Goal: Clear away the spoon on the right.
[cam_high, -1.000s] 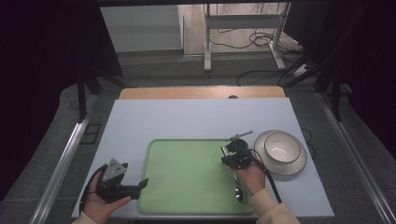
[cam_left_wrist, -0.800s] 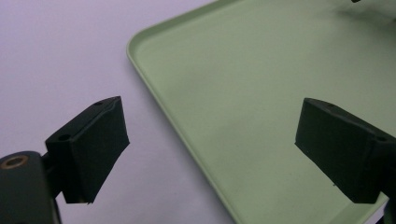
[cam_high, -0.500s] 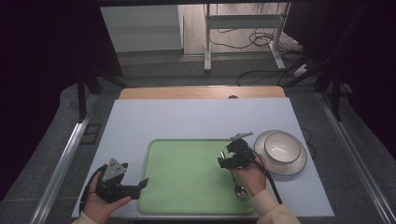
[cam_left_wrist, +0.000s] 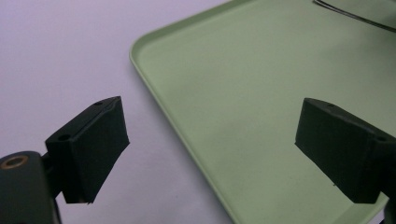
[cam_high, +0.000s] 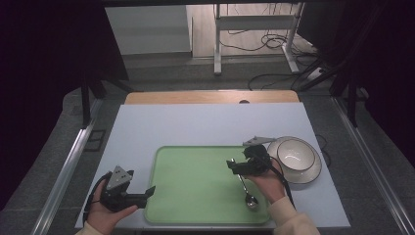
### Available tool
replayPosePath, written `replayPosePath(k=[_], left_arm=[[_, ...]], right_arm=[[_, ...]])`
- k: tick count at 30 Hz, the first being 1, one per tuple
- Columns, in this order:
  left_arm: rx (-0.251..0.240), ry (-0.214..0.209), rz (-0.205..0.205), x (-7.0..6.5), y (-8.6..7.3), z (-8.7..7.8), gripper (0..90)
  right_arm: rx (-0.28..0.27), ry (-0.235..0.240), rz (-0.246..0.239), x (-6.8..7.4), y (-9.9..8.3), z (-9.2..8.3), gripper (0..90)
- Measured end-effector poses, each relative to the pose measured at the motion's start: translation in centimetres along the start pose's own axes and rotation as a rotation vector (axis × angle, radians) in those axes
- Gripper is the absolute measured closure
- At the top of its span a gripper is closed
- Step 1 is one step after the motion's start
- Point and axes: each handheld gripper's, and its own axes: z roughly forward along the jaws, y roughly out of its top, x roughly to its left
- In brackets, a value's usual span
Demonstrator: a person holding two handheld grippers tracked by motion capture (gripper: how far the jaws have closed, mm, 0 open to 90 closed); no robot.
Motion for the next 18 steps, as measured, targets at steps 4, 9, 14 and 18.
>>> replayPosePath(k=[4, 9, 14, 18], left_arm=[[0.007, -0.001, 0.008, -0.2, -0.1, 0.2, 9.0], [0.005, 0.001, 0.01, -0.2, -0.1, 0.1, 9.0], [-0.006, -0.001, 0.008, -0.2, 0.0, 0.1, 9.0], [-0.002, 0.002, -0.001, -0.1, -0.2, 0.0, 9.0]], right_arm=[[-0.054, 0.078, -0.01, -0.5, 0.2, -1.1, 19.2], [-0.102, 0.086, -0.049, -1.1, 0.2, -2.4, 20.6], [-0.157, 0.115, -0.047, -1.9, 0.1, -4.7, 21.2], [-0.199, 0.105, -0.079, -2.1, -0.6, -6.8, 21.5]])
